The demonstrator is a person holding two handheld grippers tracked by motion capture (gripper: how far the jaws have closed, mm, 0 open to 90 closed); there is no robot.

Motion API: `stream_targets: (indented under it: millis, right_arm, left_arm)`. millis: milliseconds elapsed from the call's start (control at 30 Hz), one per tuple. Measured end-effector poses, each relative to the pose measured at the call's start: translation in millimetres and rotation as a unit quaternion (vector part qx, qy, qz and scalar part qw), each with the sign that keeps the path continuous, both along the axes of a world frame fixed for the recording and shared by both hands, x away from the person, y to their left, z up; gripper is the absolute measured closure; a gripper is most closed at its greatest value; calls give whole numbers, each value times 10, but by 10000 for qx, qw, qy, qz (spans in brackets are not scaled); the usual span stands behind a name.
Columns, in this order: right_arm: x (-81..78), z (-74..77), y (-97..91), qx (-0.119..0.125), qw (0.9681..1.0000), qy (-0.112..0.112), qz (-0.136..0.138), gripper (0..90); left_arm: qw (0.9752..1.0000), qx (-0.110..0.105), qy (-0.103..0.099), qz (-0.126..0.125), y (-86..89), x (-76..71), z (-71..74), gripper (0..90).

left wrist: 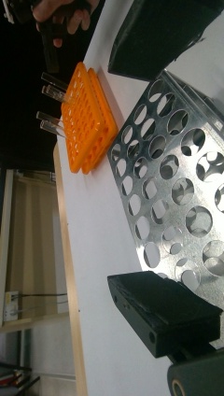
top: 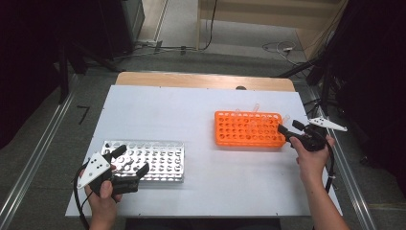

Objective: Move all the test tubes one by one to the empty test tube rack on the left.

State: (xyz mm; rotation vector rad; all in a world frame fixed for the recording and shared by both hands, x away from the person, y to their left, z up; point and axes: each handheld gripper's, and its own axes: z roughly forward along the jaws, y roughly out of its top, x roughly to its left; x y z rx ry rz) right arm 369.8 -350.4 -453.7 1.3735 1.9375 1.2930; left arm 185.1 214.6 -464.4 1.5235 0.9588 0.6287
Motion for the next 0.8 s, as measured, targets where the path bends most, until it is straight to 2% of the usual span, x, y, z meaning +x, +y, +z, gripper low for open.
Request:
stream_targets:
  millis: [67, 100, 133, 167, 200, 333, 467, 633, 800]
  right_arm:
    - [50, -40, -9, 47, 9999, 95, -39, 389]
    - [50, -40, -9, 47, 9999, 95, -39, 389]
    - [98, -94, -7, 13, 9998, 189, -63, 458]
    - [111, -109, 1, -26, 9997, 212, -92, 476]
    - [111, -109, 1, -26, 9997, 212, -92, 476]
    - [157, -164, 51, -145, 9997, 186, -101, 594]
    - [190, -208, 66, -166, 9996, 207, -139, 655]
    - [202, -232, 111, -250, 9996, 77, -89, 722]
    - [204, -241, 142, -323, 9994, 14, -132, 734]
  left_arm:
    - [10000, -1, 5, -13, -4, -4, -1, 20]
    - [10000, 6, 4, -14, -4, -6, 0, 20]
    - [10000, 7, 2, -8, -2, -9, 0, 20]
    - [10000, 5, 3, -6, 1, -11, 1, 20]
    - [10000, -15, -3, -4, 6, -13, 2, 20]
    - [10000, -15, 2, -2, 12, -13, -1, 20]
    - [10000, 23, 13, -27, -9, -6, -7, 20]
    - [10000, 64, 17, -23, -16, -8, -9, 20]
    - [10000, 66, 12, -25, -19, -14, -4, 20]
